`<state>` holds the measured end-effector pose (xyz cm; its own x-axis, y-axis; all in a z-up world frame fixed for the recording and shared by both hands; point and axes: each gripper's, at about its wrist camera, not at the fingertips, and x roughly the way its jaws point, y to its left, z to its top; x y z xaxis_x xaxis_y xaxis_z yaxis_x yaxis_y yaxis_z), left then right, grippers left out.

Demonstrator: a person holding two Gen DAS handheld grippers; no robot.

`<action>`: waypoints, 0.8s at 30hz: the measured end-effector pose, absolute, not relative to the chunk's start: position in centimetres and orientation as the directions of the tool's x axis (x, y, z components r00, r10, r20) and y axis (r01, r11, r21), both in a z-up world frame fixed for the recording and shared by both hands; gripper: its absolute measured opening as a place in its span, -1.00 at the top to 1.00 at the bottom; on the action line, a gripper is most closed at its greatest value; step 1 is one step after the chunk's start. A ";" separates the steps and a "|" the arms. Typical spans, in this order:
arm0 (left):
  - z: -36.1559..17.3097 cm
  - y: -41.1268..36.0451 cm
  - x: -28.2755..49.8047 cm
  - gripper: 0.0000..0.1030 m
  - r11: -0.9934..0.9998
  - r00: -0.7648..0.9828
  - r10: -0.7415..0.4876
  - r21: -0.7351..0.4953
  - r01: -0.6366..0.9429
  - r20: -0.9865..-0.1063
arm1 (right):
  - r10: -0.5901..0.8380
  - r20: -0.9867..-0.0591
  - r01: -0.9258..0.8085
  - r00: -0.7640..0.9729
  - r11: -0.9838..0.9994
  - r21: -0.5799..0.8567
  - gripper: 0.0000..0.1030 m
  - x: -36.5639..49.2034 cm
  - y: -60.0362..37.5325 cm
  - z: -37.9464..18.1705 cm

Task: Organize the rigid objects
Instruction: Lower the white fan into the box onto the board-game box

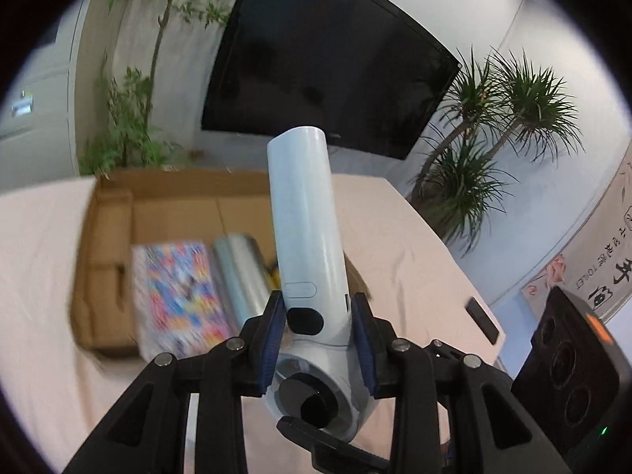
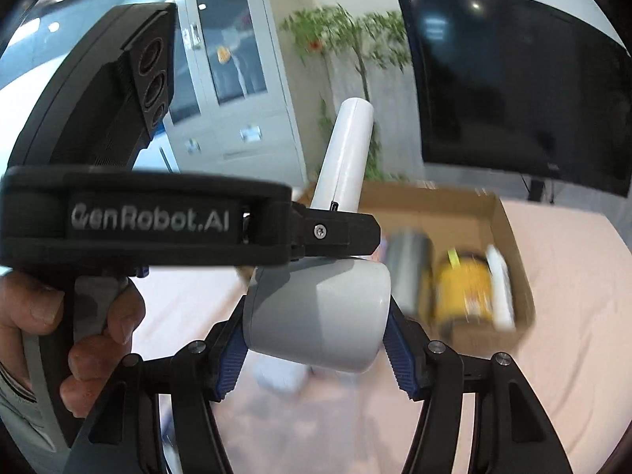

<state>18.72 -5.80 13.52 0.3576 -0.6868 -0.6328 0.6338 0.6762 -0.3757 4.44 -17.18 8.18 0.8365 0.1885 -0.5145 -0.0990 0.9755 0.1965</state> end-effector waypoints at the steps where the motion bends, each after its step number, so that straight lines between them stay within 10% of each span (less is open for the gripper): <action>1: 13.8 -5.3 20.1 0.38 0.679 0.358 -0.684 -0.376 0.631 -0.635 | 0.204 -0.514 -0.108 0.834 0.972 0.209 -0.16 6.1 -17.0 8.6; 24: -3.7 -1.2 33.8 0.35 0.704 0.097 -0.644 -0.538 0.464 -0.759 | 0.308 -0.808 -0.018 0.502 0.938 0.346 -0.20 25.6 -12.9 -4.8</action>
<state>33.77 -1.25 -3.65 0.0968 -0.6440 -0.7589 0.4637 0.7038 -0.5381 25.62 -12.88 -4.77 0.5023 0.3078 -0.8080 -0.0176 0.9379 0.3464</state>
